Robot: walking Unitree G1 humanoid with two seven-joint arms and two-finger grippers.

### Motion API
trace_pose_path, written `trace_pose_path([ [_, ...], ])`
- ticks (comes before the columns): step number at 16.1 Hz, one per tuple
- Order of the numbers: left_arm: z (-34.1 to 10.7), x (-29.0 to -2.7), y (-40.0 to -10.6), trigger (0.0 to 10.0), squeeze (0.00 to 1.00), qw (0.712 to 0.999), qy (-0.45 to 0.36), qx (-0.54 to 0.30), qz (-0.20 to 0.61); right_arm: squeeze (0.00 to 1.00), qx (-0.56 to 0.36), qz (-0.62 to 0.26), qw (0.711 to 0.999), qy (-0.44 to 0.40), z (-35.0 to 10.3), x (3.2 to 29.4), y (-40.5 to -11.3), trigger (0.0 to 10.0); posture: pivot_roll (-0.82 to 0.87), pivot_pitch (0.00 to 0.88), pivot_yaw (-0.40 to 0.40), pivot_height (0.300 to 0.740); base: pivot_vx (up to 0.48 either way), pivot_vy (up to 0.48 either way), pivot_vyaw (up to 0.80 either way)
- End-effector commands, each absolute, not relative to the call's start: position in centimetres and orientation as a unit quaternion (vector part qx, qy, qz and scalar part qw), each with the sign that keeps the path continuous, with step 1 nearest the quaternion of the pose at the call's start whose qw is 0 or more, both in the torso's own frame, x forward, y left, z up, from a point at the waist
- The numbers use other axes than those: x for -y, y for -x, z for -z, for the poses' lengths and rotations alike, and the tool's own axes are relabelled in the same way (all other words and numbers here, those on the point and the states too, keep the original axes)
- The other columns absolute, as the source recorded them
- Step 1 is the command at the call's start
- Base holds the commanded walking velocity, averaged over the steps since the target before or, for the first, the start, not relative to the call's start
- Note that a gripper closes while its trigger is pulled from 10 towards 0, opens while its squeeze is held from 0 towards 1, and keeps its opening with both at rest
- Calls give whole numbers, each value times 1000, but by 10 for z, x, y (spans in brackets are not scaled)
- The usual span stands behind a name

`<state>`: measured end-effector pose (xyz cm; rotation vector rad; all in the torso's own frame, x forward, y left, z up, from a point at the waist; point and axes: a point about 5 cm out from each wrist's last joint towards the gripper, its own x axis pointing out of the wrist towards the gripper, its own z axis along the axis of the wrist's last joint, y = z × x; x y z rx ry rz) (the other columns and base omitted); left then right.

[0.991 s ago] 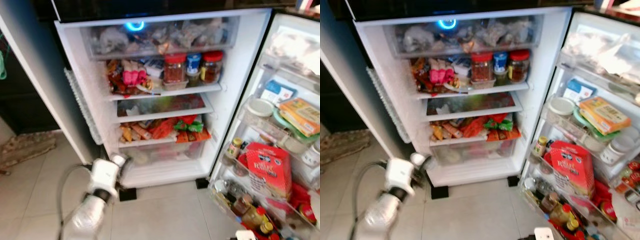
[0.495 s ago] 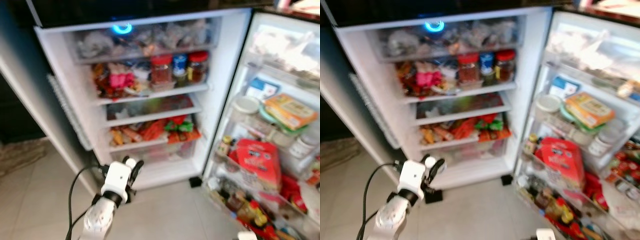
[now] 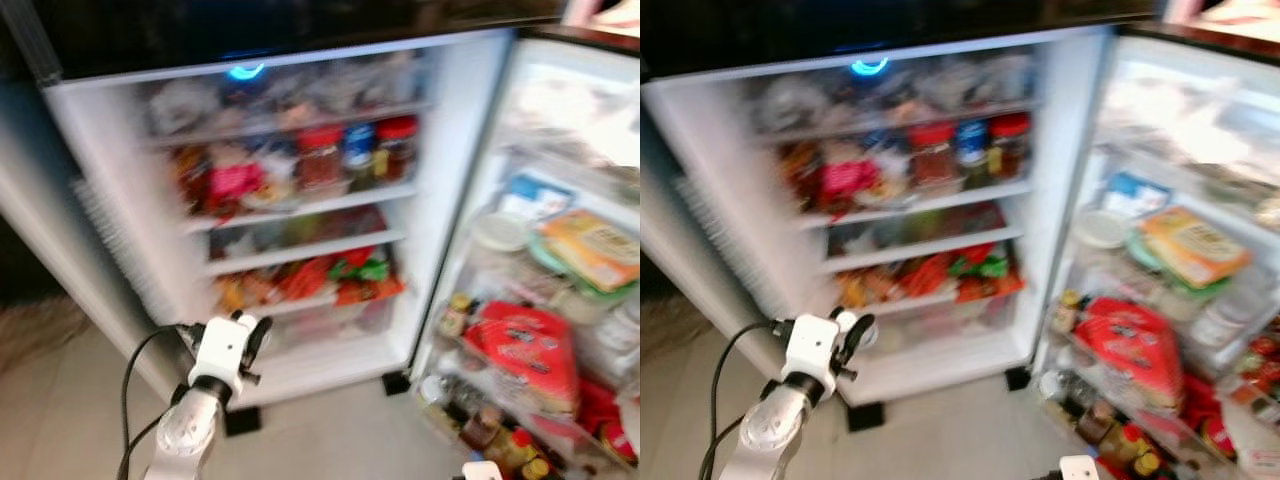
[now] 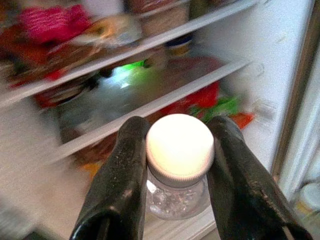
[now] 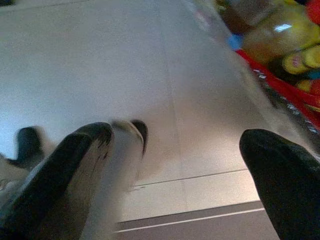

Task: Restocking fridge

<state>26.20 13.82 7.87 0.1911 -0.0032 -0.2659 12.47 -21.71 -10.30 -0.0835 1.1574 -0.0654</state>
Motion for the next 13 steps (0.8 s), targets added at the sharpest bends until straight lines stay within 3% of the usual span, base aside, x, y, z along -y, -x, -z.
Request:
trace_pose_path([
  [1,-82,-144,-263,10000,0,985,-112,3,131,0,-533,26,845,40,100,213,-136,10000,20,0,9,740,356,0,0],
  [6,-86,-142,-267,10000,0,986,-111,7,127,0,-530,20,847,37,100,213,-137,10000,21,0,8,740,358,0,0],
  [10,-89,-145,-270,10000,0,988,-102,6,112,0,-528,15,848,39,99,209,-142,10000,24,0,8,740,367,0,758],
  [13,-88,-143,-270,10000,0,986,-116,4,123,0,-529,16,848,30,99,208,-141,10000,24,0,9,740,351,0,0],
])
